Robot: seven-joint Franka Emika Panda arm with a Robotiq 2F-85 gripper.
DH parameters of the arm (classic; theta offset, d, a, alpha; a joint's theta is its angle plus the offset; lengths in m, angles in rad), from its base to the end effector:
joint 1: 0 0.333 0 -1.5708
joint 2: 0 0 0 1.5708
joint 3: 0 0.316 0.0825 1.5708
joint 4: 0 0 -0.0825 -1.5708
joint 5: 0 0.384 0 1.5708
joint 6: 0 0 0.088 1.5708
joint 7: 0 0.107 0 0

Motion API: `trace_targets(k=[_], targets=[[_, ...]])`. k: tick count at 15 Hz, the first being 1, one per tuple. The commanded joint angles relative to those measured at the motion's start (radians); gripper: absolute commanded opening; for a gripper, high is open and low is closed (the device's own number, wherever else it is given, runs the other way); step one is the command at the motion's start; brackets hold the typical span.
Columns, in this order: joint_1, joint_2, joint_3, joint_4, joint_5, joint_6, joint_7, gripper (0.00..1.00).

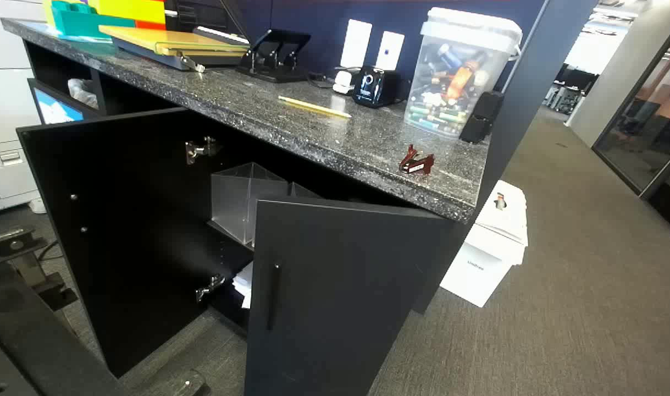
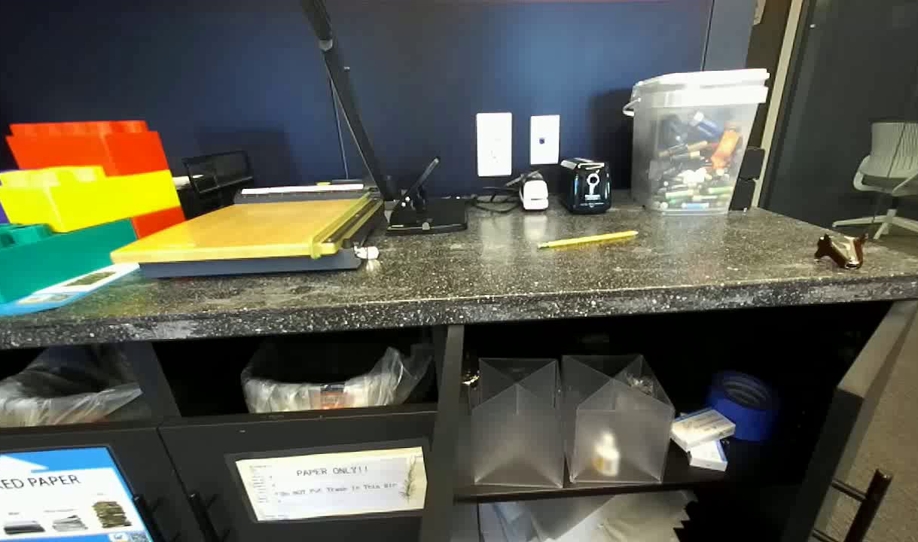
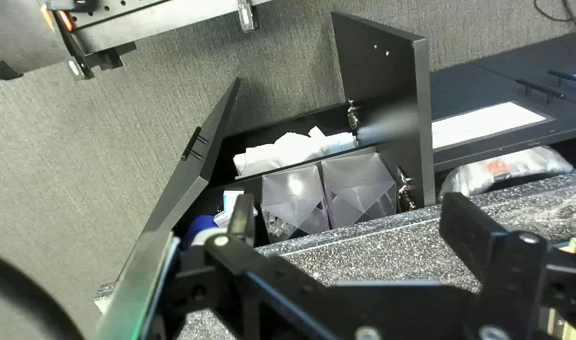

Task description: Move the cramp staple remover to the left

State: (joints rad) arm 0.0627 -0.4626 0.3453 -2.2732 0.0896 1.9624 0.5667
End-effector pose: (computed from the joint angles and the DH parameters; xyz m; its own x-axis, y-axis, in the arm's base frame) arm 0.3902 0.1928 0.5358 0.9672 -0.2090 0.1445 -0.2090 -0.9778 -0.0148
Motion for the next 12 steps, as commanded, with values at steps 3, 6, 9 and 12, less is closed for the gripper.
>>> trace_targets(k=[3,6,9,12], targets=[[0.019,0.004,-0.016,0.003,-0.010,-0.003,0.008,1.00],[0.019,0.004,-0.016,0.003,-0.010,-0.003,0.008,1.00],[-0.014,0.073,-0.038,0.080,-0.058,-0.009,-0.013,1.00],[-0.058,0.196,-0.100,0.212,-0.130,0.000,-0.080,1.00]])
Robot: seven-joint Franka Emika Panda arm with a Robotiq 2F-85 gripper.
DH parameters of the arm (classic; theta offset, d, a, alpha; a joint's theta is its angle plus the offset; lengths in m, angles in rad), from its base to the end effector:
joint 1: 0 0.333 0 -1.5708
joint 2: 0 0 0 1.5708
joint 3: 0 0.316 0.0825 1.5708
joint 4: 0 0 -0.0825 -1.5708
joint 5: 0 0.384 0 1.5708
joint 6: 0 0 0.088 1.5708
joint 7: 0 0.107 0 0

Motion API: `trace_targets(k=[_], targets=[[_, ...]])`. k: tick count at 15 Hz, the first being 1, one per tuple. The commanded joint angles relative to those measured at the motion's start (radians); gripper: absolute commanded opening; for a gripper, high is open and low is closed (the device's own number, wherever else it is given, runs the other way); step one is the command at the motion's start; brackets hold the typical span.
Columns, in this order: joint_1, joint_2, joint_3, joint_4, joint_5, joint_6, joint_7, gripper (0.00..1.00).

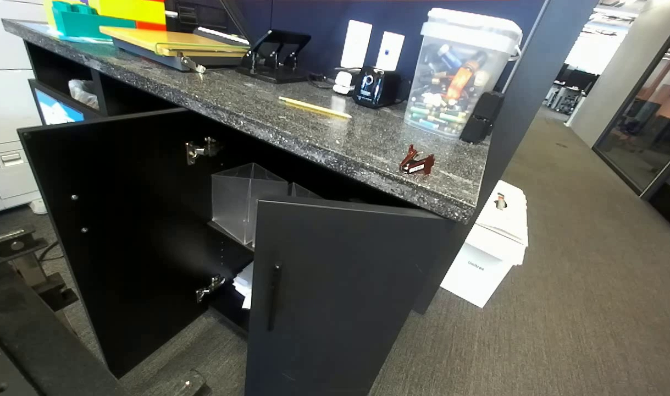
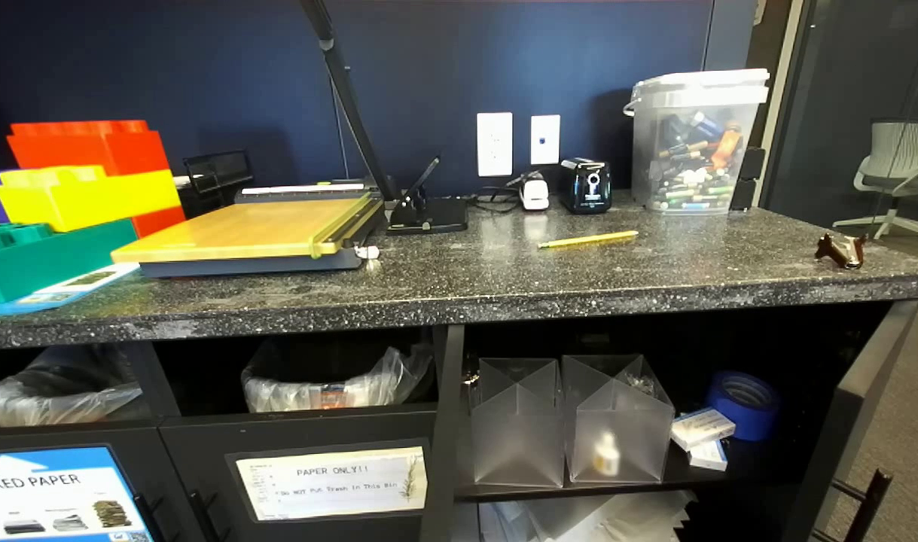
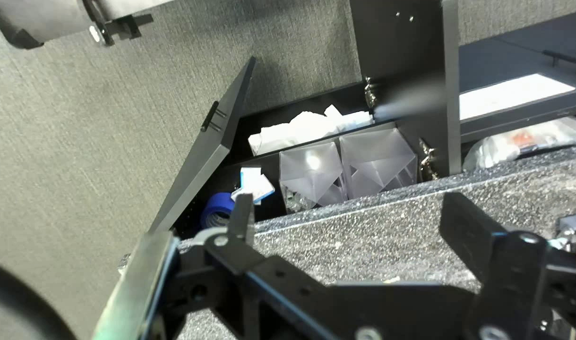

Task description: Move the cramp staple remover to the left

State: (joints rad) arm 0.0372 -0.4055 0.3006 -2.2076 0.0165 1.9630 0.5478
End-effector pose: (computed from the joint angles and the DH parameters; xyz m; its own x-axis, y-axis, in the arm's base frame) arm 0.4211 0.1648 0.5477 0.9589 -0.2233 0.1752 -0.2287 -0.9734 0.0113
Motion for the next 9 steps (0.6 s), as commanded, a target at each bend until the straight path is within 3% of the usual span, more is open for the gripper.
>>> trace_targets(k=[1,9], targets=[[-0.041,0.177,-0.073,0.192,-0.070,-0.003,-0.074,1.00],[-0.073,0.590,-0.254,0.591,-0.095,0.001,-0.265,1.00]])
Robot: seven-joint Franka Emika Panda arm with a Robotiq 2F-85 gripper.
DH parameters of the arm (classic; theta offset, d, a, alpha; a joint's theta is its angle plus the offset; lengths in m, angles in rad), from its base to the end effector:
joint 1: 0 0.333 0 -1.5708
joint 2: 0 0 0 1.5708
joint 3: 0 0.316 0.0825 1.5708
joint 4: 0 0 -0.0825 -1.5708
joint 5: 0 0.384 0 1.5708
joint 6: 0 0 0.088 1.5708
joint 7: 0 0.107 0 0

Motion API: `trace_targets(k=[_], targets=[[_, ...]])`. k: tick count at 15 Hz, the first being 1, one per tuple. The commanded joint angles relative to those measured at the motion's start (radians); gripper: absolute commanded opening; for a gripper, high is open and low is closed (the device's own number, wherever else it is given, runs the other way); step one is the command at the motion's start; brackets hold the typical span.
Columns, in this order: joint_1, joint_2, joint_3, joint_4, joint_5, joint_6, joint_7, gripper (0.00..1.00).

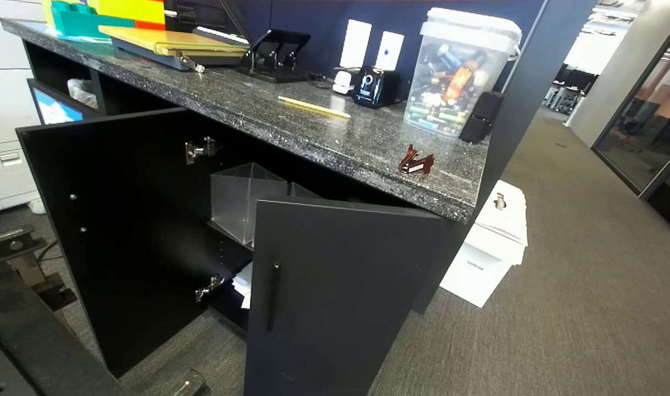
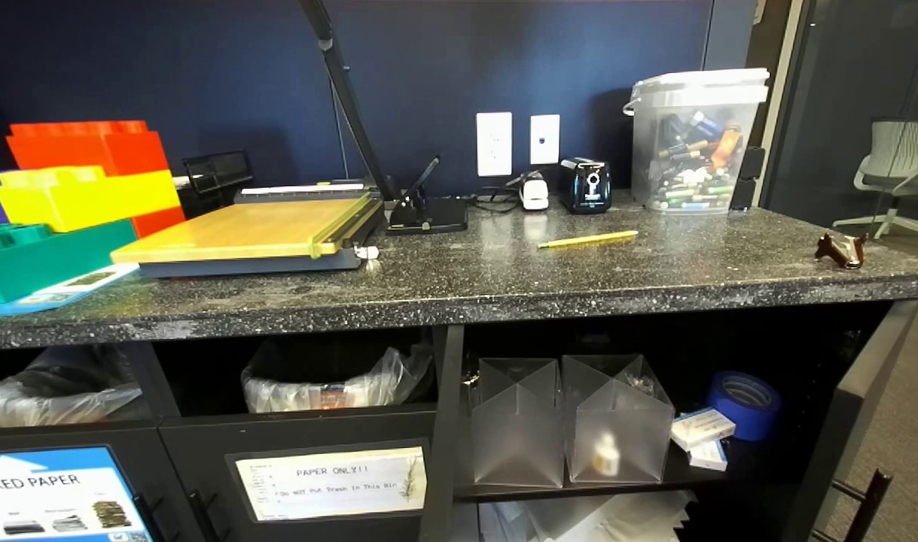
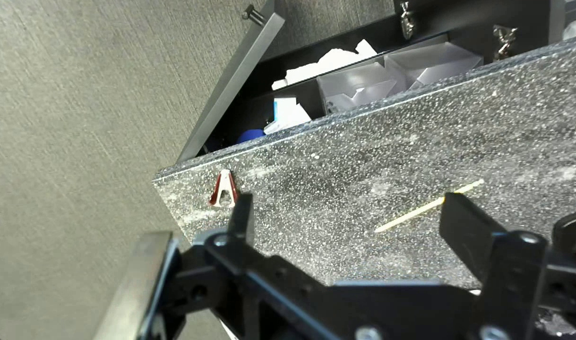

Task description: Move the cramp staple remover to the left

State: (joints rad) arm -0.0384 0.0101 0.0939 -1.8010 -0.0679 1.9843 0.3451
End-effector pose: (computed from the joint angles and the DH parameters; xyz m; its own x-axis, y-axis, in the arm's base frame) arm 0.5828 0.0279 0.5468 0.9481 -0.2598 0.1834 -0.2649 -0.9643 0.0031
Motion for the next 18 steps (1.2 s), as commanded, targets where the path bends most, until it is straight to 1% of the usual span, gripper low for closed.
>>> trace_targets(k=[1,5,9,13,18], targets=[[0.000,0.231,-0.066,0.223,-0.010,-0.012,-0.083,1.00],[-0.017,0.447,-0.134,0.338,-0.010,0.061,-0.147,1.00],[-0.028,0.650,-0.169,0.486,-0.004,0.070,-0.178,1.00],[-0.046,0.813,-0.180,0.656,0.009,0.032,-0.192,1.00],[-0.053,0.976,-0.180,0.856,0.008,-0.068,-0.207,1.00]])
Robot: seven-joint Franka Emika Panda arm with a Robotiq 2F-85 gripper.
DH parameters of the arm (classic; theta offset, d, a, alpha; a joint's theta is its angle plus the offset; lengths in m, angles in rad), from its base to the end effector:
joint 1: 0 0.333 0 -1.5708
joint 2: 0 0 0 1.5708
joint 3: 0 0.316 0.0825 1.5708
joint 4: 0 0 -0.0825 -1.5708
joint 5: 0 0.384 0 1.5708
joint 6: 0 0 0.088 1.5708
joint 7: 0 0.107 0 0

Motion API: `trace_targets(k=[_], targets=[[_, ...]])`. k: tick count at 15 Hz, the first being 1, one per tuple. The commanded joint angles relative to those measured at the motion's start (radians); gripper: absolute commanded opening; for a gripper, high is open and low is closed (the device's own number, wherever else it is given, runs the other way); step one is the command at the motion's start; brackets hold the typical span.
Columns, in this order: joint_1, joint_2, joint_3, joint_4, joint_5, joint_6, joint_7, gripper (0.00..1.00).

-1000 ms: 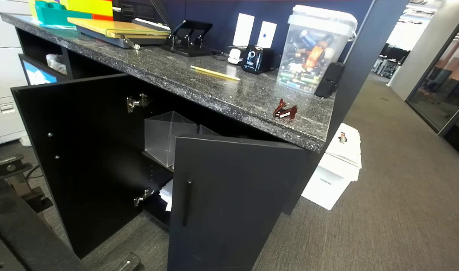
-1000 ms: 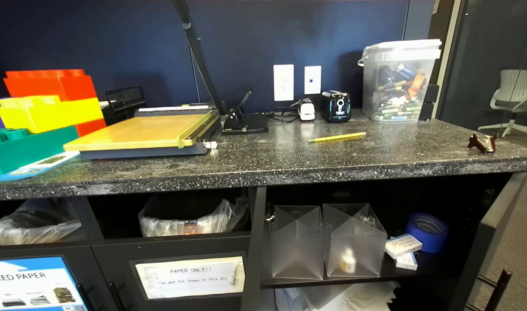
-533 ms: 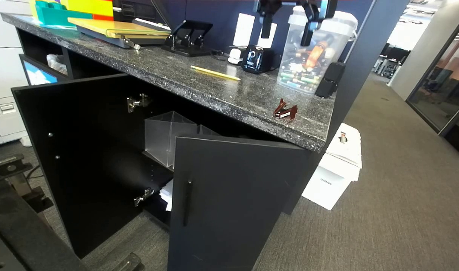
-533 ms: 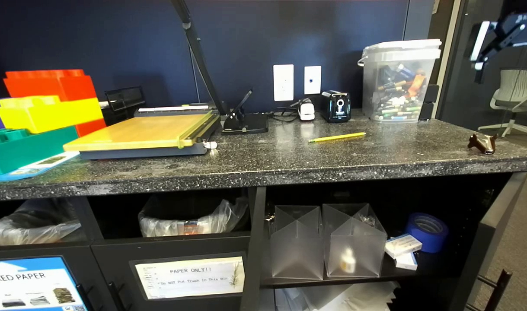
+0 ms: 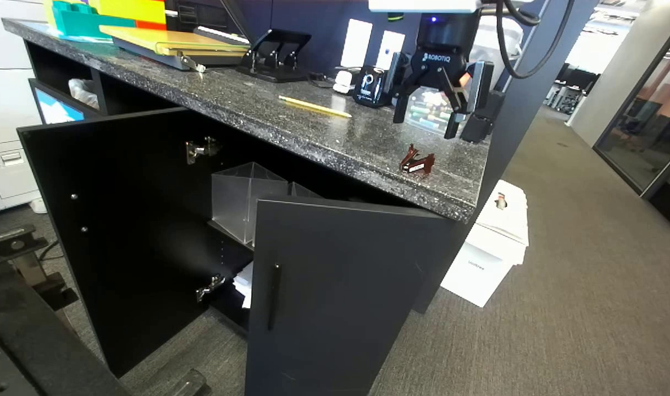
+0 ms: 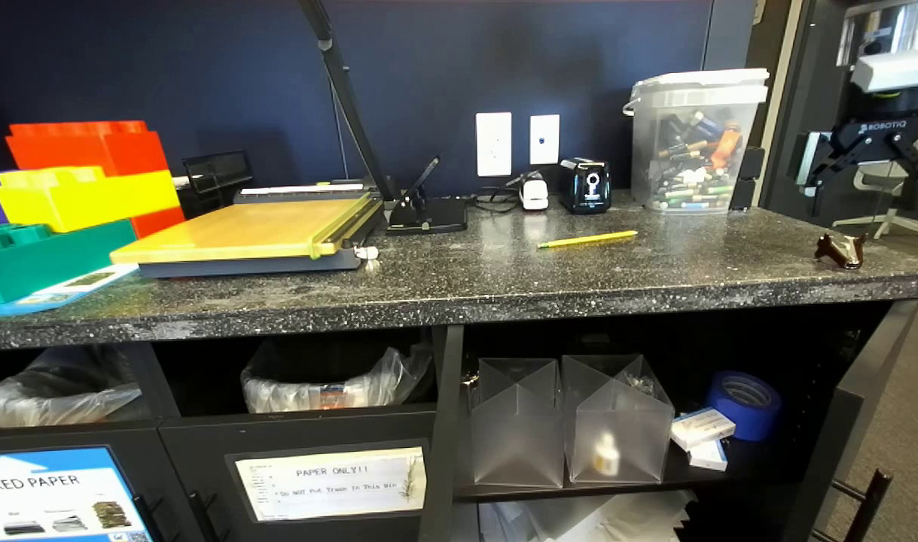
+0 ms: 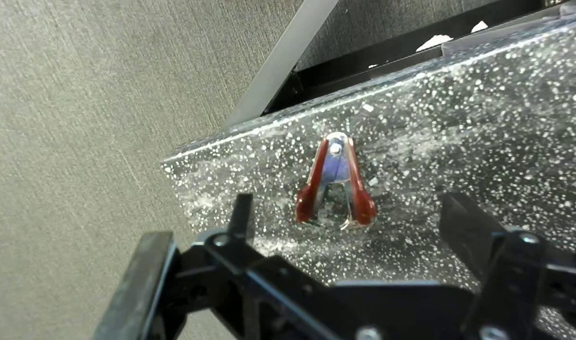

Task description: Move the cramp staple remover to the left

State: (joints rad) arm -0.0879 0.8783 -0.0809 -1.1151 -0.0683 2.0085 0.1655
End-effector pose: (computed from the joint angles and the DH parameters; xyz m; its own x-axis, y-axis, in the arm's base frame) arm 0.7612 -0.1141 0.2851 0.9621 -0.2705 0.0343 -0.2726 -0.9546 0.1202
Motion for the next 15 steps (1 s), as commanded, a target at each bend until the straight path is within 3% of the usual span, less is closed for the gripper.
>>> trace_targets(k=[1,7,8,15], targets=[[-0.004,0.135,-0.006,0.202,0.006,-0.113,-0.028,1.00],[-0.003,0.266,-0.011,0.367,0.004,-0.171,-0.011,1.00],[-0.004,0.281,-0.013,0.387,0.003,-0.180,-0.011,0.81],[-0.010,0.326,-0.009,0.483,0.003,-0.267,-0.003,0.27]])
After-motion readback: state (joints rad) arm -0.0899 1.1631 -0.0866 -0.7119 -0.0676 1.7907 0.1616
